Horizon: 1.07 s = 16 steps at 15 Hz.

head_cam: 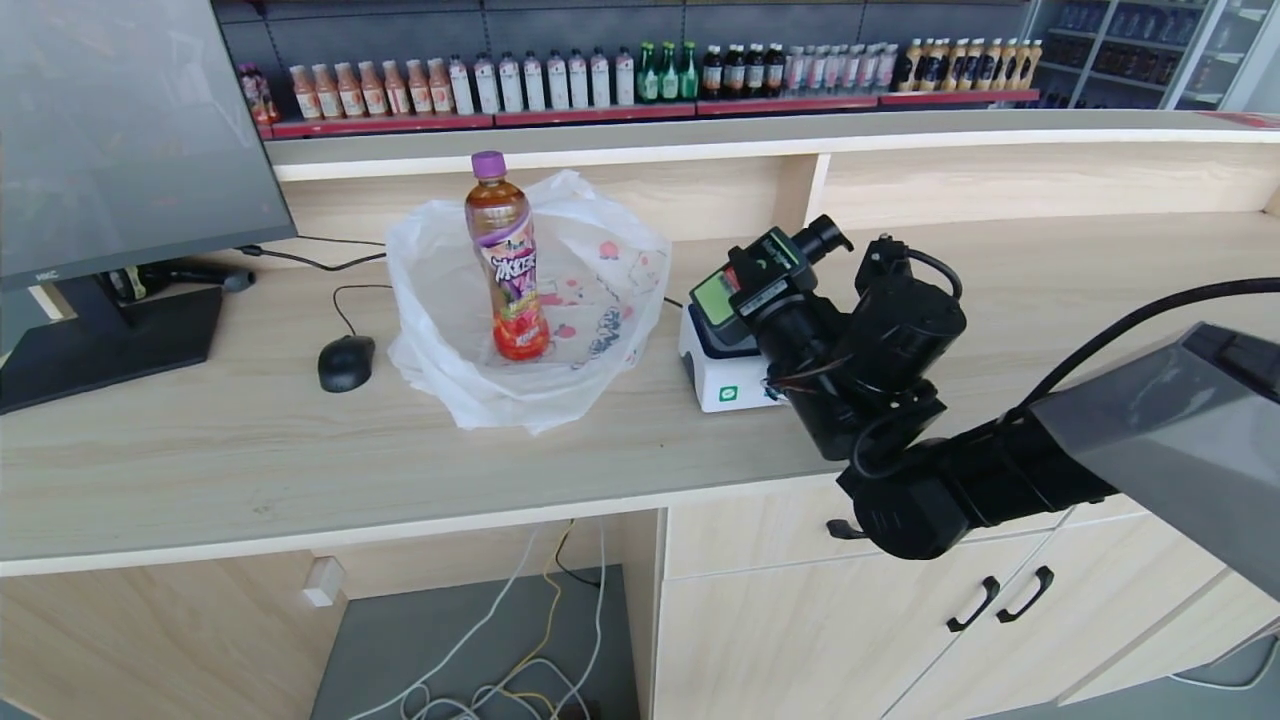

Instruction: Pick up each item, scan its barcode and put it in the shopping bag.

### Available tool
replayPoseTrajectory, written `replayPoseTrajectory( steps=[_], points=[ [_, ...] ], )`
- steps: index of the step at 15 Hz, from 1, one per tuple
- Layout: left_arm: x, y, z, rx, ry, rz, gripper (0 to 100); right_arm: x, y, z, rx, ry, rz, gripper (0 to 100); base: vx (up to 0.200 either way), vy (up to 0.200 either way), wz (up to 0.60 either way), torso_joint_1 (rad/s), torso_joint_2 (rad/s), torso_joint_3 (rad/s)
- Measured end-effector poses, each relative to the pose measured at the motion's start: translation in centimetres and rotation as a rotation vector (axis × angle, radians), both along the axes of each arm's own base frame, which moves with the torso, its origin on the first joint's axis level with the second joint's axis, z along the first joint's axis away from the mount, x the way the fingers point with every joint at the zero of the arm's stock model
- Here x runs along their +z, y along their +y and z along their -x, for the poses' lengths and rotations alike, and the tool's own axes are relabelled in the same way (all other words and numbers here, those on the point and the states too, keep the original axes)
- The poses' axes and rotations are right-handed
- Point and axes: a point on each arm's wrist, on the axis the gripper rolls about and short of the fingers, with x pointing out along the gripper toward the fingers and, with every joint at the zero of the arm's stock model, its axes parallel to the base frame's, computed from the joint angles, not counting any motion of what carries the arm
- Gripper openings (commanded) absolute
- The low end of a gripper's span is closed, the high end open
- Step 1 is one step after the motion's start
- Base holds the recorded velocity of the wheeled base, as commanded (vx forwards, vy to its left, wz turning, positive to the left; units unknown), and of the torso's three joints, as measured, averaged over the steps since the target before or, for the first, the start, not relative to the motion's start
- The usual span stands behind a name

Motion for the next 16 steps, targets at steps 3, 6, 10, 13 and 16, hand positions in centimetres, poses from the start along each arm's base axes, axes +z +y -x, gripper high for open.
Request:
replayPoseTrajectory(
  steps=[3, 6, 10, 13, 16],
  points=[
    [0.0, 0.0, 0.0, 0.0, 0.0, 0.0, 100, -0.4, 0.0, 0.0, -0.012, 0.009, 0.015, 0, 0.0, 0.0, 0.0, 0.0, 0.0, 0.0],
    [0.0, 0.0, 0.0, -0.001, 0.0, 0.0, 100, -0.6, 0.0, 0.0, -0.013, 0.016, 0.021, 0, 0.0, 0.0, 0.0, 0.0, 0.0, 0.0],
    [0.0, 0.0, 0.0, 0.0, 0.0, 0.0, 100, -0.9, 0.0, -0.1, -0.013, 0.025, 0.025, 0, 0.0, 0.0, 0.0, 0.0, 0.0, 0.0],
    [0.0, 0.0, 0.0, 0.0, 0.0, 0.0, 100, -1.0, 0.1, -0.2, -0.012, 0.025, 0.025, 0, 0.0, 0.0, 0.0, 0.0, 0.0, 0.0],
    [0.0, 0.0, 0.0, 0.0, 0.0, 0.0, 100, -1.2, 0.1, -0.2, -0.012, 0.028, 0.028, 0, 0.0, 0.0, 0.0, 0.0, 0.0, 0.0]
  ],
)
